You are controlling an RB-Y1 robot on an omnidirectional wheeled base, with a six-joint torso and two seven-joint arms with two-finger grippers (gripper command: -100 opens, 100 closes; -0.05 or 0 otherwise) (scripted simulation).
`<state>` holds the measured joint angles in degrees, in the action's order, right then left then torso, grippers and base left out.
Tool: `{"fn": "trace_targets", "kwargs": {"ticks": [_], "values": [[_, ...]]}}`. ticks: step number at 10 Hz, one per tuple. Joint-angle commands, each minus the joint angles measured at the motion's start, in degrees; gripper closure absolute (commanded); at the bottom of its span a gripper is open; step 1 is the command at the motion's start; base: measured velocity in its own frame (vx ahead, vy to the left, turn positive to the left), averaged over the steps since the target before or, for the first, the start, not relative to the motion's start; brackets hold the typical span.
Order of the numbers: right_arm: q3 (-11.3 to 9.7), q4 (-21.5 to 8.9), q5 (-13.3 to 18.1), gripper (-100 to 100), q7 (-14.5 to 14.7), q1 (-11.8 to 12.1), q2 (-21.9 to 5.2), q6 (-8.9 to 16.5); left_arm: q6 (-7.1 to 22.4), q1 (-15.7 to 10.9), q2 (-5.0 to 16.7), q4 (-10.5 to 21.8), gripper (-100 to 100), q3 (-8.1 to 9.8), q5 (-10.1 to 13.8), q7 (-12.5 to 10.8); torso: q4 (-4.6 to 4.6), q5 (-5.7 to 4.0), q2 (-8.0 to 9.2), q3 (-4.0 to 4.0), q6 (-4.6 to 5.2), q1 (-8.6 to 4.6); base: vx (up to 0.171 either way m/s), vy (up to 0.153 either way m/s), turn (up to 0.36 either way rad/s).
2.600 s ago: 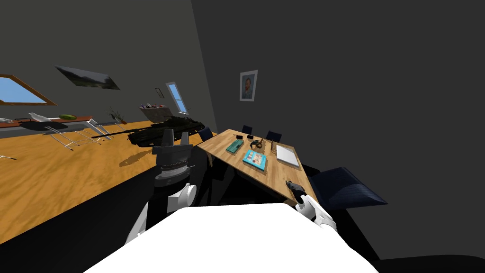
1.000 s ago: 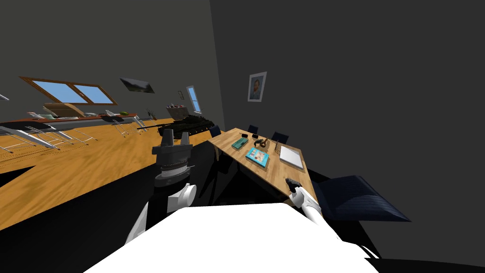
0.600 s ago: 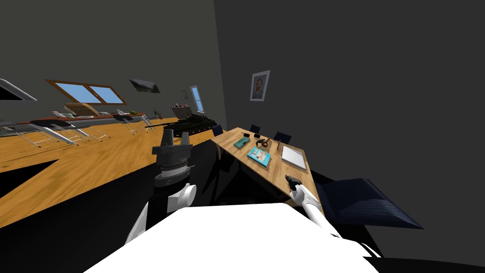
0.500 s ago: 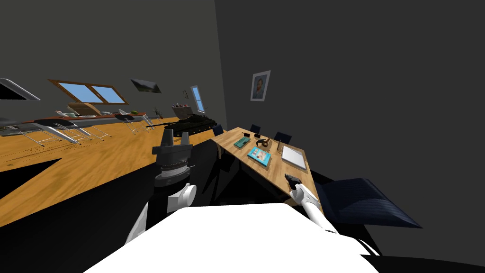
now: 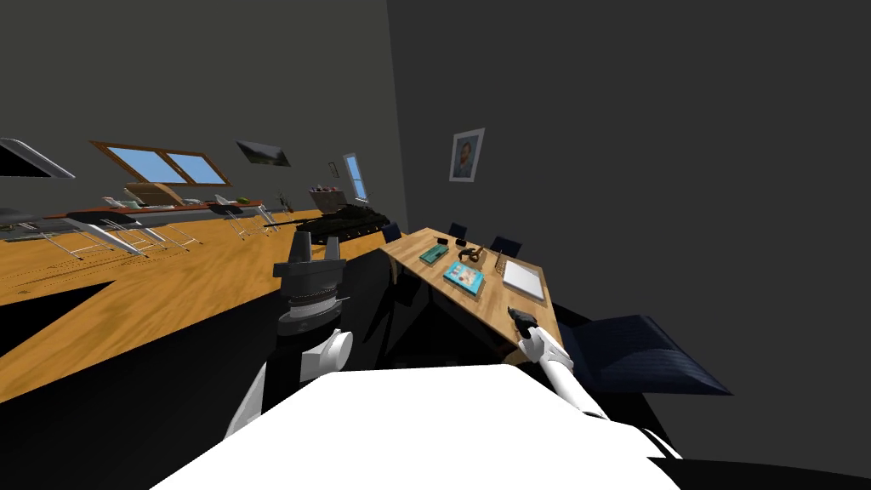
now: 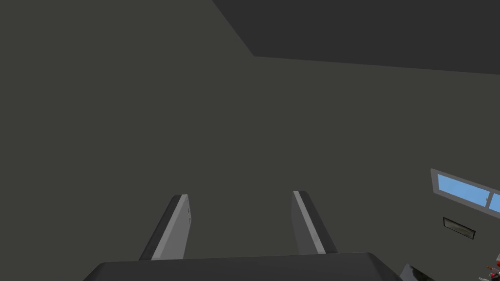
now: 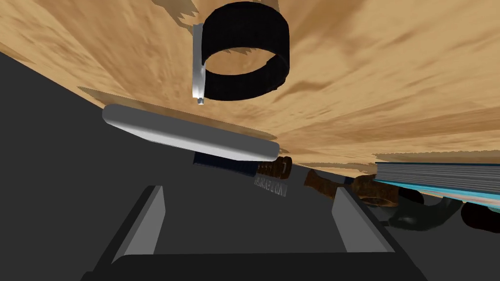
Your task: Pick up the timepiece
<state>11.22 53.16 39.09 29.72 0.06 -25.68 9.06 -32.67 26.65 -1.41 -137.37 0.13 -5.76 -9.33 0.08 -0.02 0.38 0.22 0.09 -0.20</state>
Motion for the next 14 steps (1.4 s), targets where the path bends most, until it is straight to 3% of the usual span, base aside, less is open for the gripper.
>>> {"fn": "trace_targets", "kwargs": {"ticks": [1,5,10,11,12,13,14], "values": [[-0.07,0.36,0.33,-100,0.01,0.43,0.72,-2.17,0.0,0.0,0.0,0.0,0,0.0,0.0,0.0,0.0,0.0,0.0,0.0,0.0,0.0,-0.07,-0.05,-0.037],[-0.67,0.23,0.37,-100,0.13,0.89,3.22,-5.79,0.0,0.0,0.0,0.0,0,0.0,0.0,0.0,-0.01,-0.01,-0.01,-0.01,0.01,-0.03,-0.07,-0.05,-0.038],[-1.76,1.11,0.12,-100,1.51,2.31,7.48,-8.27,0.0,0.01,0.0,0.0,0,0.0,0.0,0.0,-0.04,-0.03,-0.22,-0.12,0.0,-0.13,-0.022,-0.074,-0.065],[-1.76,1.11,0.12,-100,1.51,2.31,7.48,-8.27,0.0,0.01,0.0,0.0,0,0.0,0.0,0.0,-0.05,-0.03,-0.25,-0.14,0.0,-0.12,0.003,-0.049,-0.037],[-0.47,-0.02,0.81,-100,2.04,1.8,7.89,-9.23,0.0,0.01,0.0,0.0,0,0.0,0.0,0.0,-0.05,-0.01,-0.29,-0.16,-0.01,-0.04,0.003,-0.016,-0.001],[-0.56,0.08,0.77,0,2.05,1.84,7.89,-9.15,0.0,0.01,0.0,0.0,0,0.0,0.0,0.0,-0.06,0.02,-0.3,-0.17,-0.02,0.07,0.0,0.0,0.0],[-1.02,-2.25,-2.09,-100,4.91,0.11,8.03,-10.07,0.0,0.01,0.0,0.0,0,0.0,0.0,0.0,-0.06,0.03,-0.3,-0.17,-0.02,0.13,0.01,-0.004,-0.12]]}}
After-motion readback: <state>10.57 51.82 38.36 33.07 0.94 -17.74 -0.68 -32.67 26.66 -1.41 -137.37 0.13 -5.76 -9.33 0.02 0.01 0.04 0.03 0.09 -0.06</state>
